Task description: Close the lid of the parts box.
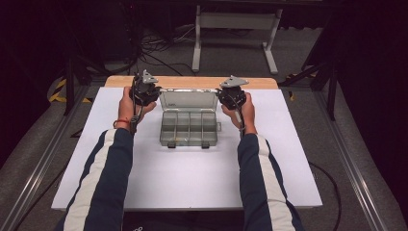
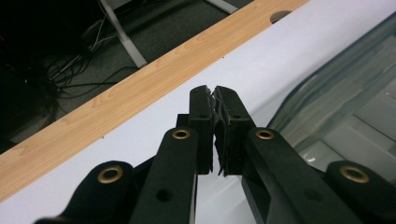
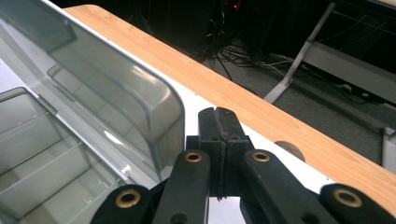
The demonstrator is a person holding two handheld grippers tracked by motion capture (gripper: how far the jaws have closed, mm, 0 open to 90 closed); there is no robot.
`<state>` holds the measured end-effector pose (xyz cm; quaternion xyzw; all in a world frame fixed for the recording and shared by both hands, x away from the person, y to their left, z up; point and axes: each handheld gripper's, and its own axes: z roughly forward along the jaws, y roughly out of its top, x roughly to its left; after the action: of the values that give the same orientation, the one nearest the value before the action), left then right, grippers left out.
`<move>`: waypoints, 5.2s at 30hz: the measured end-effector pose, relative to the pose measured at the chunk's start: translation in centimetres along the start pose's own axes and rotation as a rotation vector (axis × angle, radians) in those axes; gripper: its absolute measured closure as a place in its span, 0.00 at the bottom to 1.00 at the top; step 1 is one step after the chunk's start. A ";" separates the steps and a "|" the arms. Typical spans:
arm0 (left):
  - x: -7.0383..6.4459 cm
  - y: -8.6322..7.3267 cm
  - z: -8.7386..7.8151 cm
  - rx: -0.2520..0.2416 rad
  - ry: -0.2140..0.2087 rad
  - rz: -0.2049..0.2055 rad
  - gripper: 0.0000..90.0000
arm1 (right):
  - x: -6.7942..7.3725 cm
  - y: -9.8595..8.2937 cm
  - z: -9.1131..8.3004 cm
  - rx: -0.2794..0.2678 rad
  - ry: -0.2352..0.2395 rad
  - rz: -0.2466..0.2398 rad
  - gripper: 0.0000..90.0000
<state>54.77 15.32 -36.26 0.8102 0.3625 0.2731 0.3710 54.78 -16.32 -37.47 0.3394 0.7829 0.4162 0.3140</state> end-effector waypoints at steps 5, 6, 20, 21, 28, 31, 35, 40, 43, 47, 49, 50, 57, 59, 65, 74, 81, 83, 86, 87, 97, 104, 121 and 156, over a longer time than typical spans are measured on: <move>-0.4 -0.1 -0.6 -0.006 0.000 0.004 0.95 | 0.2 0.2 -0.8 -0.011 -0.001 -0.010 1.00; -0.4 -0.1 -0.6 -0.006 0.000 0.004 0.95 | 0.3 0.3 -0.9 -0.012 0.001 -0.008 1.00; -1.3 0.1 -2.1 -0.041 -0.014 0.031 0.97 | 0.7 0.6 -2.0 -0.018 0.014 -0.034 1.00; -1.3 0.0 -2.1 -0.036 -0.016 0.034 0.97 | 0.8 0.5 -2.0 -0.021 0.020 -0.032 1.00; -1.8 -0.3 -2.4 -0.035 -0.012 0.037 0.97 | 1.2 0.3 -2.4 -0.001 0.028 -0.030 1.00; -1.9 -0.4 -2.5 -0.027 -0.010 0.045 0.98 | 1.4 0.2 -2.5 0.019 0.034 -0.032 1.00; -2.1 -0.5 -2.7 -0.022 -0.015 0.051 0.98 | 1.5 0.1 -2.7 0.029 0.044 -0.034 1.00; -2.4 -0.5 -2.9 -0.007 -0.021 0.077 0.99 | 1.7 0.1 -2.9 0.043 0.051 -0.030 1.00; -2.8 -0.6 -3.0 0.002 -0.034 0.092 1.00 | 1.8 0.1 -3.0 0.064 0.056 -0.040 1.00; -2.9 -0.8 -3.5 0.009 -0.055 0.100 1.00 | 2.0 0.0 -3.3 0.065 0.079 -0.040 1.00; -2.9 -0.7 -3.8 0.012 -0.067 0.117 1.00 | 2.2 0.1 -3.4 0.074 0.086 -0.052 1.00; -3.0 -0.7 -3.9 0.017 -0.072 0.126 1.00 | 2.3 0.1 -3.6 0.076 0.094 -0.061 1.00; -3.7 -0.8 -4.9 0.026 -0.094 0.167 1.00 | 2.5 0.0 -4.5 0.071 0.134 -0.058 1.00; -4.0 -1.0 -5.1 0.031 -0.101 0.184 1.00 | 2.7 0.0 -4.7 0.077 0.144 -0.065 1.00; -4.5 -1.5 -5.4 0.048 -0.121 0.208 1.00 | 3.6 -0.2 -5.1 0.090 0.168 -0.088 1.00; -5.2 -2.9 -5.6 0.058 -0.136 0.216 1.00 | 4.8 -1.4 -5.5 0.136 0.192 -0.090 1.00; -5.6 -3.9 -6.0 0.035 -0.160 0.213 1.00 | 5.5 -2.2 -6.1 0.127 0.223 -0.087 1.00; -5.8 -4.3 -6.1 0.026 -0.173 0.210 1.00 | 5.9 -2.4 -6.2 0.126 0.225 -0.090 1.00; -6.2 -4.8 -6.1 0.024 -0.179 0.222 1.00 | 6.3 -2.8 -6.3 0.140 0.223 -0.100 1.00; -6.3 -4.9 -6.2 0.022 -0.182 0.220 1.00 | 6.4 -2.9 -6.3 0.141 0.223 -0.100 1.00; -7.1 -5.9 -5.9 0.032 -0.213 0.214 1.00 | 7.3 -4.2 -6.5 0.146 0.221 -0.101 1.00; -7.5 -6.9 -5.5 0.023 -0.224 0.205 1.00 | 7.5 -5.1 -6.4 0.149 0.220 -0.086 1.00; -8.2 -7.8 -4.8 0.014 -0.203 0.212 1.00 | 7.7 -6.5 -6.2 0.146 0.209 -0.067 1.00; -7.8 -9.6 -3.7 -0.033 -0.161 0.172 1.00 | 8.1 -7.0 -6.5 0.092 0.167 -0.071 0.97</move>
<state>43.82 15.07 -43.18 0.8514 0.2560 0.2439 0.3875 43.25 -15.67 -42.25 0.2895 0.8363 0.3952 0.2462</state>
